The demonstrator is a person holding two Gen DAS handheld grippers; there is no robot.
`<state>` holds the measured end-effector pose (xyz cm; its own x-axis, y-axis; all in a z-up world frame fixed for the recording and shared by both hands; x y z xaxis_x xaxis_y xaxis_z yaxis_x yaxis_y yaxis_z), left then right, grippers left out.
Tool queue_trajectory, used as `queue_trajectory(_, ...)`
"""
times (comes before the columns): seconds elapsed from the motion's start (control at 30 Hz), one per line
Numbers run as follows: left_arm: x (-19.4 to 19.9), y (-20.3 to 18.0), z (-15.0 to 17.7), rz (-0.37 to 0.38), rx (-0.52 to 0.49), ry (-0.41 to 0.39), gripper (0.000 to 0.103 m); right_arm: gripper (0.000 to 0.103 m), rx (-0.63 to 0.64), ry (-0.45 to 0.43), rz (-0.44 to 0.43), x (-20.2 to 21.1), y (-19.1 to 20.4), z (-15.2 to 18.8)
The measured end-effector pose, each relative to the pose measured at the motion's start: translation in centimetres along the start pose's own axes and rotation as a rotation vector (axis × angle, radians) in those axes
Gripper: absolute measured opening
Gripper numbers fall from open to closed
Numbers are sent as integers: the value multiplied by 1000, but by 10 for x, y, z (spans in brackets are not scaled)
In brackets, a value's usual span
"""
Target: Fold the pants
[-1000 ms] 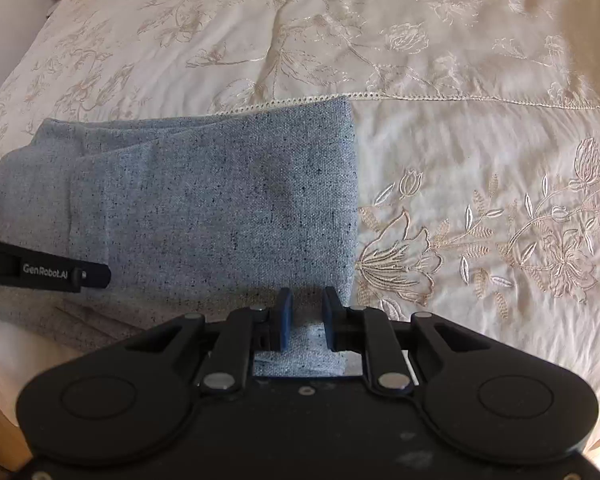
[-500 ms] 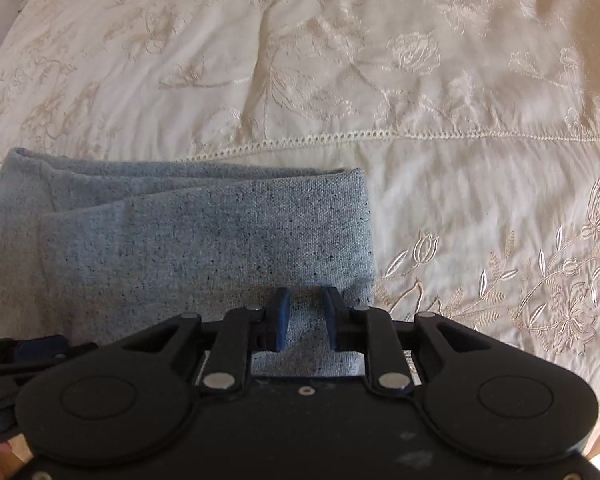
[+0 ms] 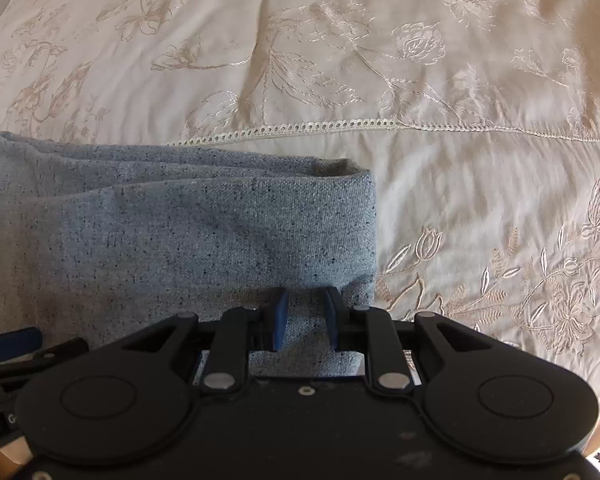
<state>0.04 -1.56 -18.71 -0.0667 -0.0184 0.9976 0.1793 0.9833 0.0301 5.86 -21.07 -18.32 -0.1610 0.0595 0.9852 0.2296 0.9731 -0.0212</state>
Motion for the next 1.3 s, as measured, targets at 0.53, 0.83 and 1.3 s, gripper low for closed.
queue_trajectory(0.53, 57, 182, -8, -2, 120, -151, 55, 24, -137, -89, 114, 48, 54, 13)
queue_trajectory(0.83, 55, 343, -23, -83, 250, -193, 54, 24, -82, -130, 23, 81, 173, 31)
queue_trajectory(1.3, -18, 428, -22, 60, 276, -146, 78, 24, 6, -97, 15, 90, 281, 48)
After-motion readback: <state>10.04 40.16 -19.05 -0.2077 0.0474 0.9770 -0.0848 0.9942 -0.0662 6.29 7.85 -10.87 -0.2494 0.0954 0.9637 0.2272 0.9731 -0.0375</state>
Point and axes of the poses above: each gripper's, at about its wrist camera, not at the fingertips, and x roughly against the way its jaws point, y to its left, z to its underside, the point moved 2 cm from there along -x, roughly the way its jaws point, and after that the axes turned 2 degrees about y, right-handed, at the moved point
